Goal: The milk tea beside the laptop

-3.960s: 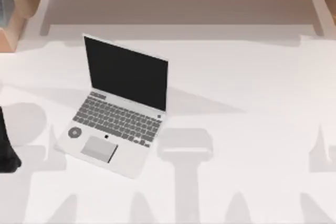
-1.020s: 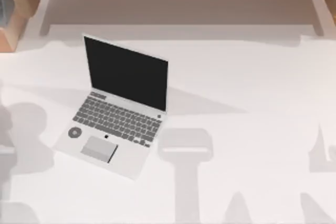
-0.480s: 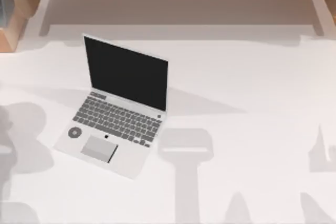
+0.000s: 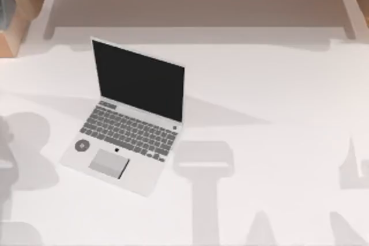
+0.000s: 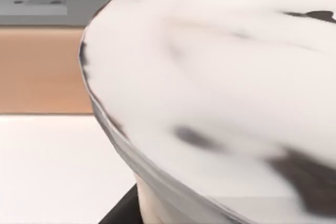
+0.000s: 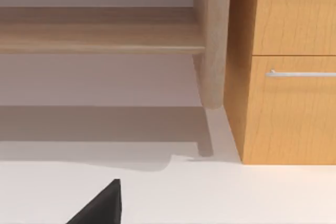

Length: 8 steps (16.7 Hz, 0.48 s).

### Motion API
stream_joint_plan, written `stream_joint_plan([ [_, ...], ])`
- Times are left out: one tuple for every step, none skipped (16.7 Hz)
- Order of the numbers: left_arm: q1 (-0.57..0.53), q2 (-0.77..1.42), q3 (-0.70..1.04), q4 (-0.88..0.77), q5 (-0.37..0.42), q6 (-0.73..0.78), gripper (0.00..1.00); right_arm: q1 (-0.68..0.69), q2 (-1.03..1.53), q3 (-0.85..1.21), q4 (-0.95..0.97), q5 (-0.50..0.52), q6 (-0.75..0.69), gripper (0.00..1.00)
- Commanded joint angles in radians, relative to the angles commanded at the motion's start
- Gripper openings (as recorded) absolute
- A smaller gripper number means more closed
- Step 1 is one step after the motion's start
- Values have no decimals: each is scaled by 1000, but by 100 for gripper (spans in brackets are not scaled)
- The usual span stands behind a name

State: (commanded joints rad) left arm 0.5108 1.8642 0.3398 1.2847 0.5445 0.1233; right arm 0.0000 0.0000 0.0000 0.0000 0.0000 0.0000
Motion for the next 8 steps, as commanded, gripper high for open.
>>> stream_joint_plan([
  [0,0,0,0,0,0,0,0,0,0,0,0,0,100],
  [1,0,-1,0,0,2,0,0,0,0,0,0,0,100],
  [1,-3,-1,-3,0,2,0,0,0,0,0,0,0,100],
  [0,-12,-1,-13,0,2,0,0,0,0,0,0,0,100],
  [0,-20,0,-21,-1,2,0,0,0,0,0,0,0,100],
  [1,-28,0,-30,-1,2,0,0,0,0,0,0,0,100],
  [1,-36,1,-38,-1,2,0,0,0,0,0,0,0,100],
  [1,-44,1,-46,-1,2,0,0,0,0,0,0,0,100],
])
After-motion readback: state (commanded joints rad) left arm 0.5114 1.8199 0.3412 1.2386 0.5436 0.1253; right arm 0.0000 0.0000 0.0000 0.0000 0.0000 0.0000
